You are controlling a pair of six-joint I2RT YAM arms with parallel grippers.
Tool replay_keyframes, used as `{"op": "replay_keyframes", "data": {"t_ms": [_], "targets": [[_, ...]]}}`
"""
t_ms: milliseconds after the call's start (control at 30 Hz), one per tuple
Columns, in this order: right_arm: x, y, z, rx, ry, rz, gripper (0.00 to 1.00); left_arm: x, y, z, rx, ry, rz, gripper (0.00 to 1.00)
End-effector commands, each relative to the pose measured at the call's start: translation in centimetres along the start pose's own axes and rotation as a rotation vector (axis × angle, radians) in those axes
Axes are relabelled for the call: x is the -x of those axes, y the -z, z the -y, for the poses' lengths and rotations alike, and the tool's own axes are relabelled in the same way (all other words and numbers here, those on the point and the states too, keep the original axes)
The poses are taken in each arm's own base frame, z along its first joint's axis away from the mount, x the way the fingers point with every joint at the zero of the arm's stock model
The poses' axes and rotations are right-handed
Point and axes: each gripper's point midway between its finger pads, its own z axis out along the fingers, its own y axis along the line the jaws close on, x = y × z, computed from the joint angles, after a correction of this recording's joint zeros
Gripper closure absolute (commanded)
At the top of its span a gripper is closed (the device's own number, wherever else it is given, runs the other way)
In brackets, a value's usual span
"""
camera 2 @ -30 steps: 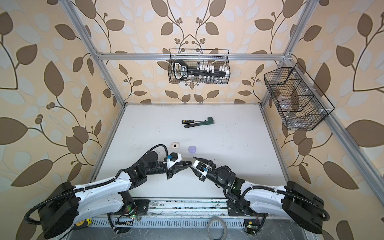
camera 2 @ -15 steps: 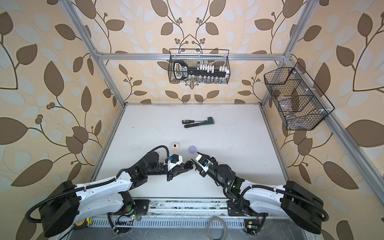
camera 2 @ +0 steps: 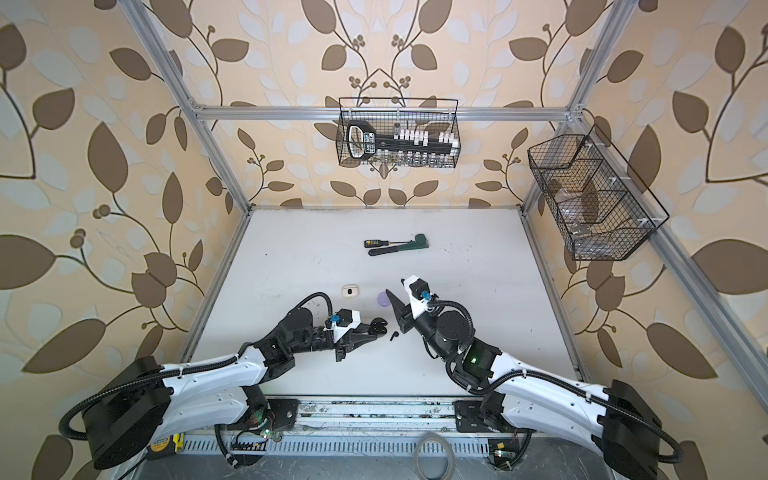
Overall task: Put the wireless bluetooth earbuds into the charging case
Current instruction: 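Move the right gripper over the black earbuds on the table, then lower the right gripper onto a black earbud and close on it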
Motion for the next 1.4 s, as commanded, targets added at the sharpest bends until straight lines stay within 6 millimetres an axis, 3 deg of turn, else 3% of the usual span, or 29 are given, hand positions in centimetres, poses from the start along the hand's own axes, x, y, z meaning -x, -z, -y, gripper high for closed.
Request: {"op": "replay_keyframes", "data": {"t_ms": [0,200,267,467,667,800,1033,1367], "targets": [[-2.2,0.9,2.2,-0.125,-0.169,-0.156,0.49,3.4,0.5,-0.3,0.023,-0.041,0.16,1.0],[-3.4,2.5,2.1,-0.126,-0.399,-0.236,0.53,3.9,0.9,0.3,-0.002,-0.048,0.203,1.0],[-4.3,3.1,2.0,-0.125,-0.465,-0.271,0.5,3.9,1.2,0.5,-0.004,-0.054,0.211,1.0],[-5.2,5.1,1.9,-0.13,-0.493,-0.381,0.48,4.1,1.5,0.1,0.025,-0.061,0.228,1.0],[-7.2,6.7,4.3,-0.268,-0.489,-0.437,0.42,3.7,1.5,-1.3,0.076,-0.03,0.251,1.0],[-8.5,7.0,5.1,-0.34,-0.459,-0.498,0.44,3.9,2.3,-2.0,0.107,-0.019,0.279,1.0],[-11.7,6.4,4.4,-0.398,-0.358,-0.66,0.48,3.9,3.1,-2.8,0.174,-0.028,0.292,1.0],[-16.5,3.1,1.0,-0.351,-0.267,-0.815,0.46,3.7,4.1,-3.8,0.268,-0.043,0.283,1.0]]}}
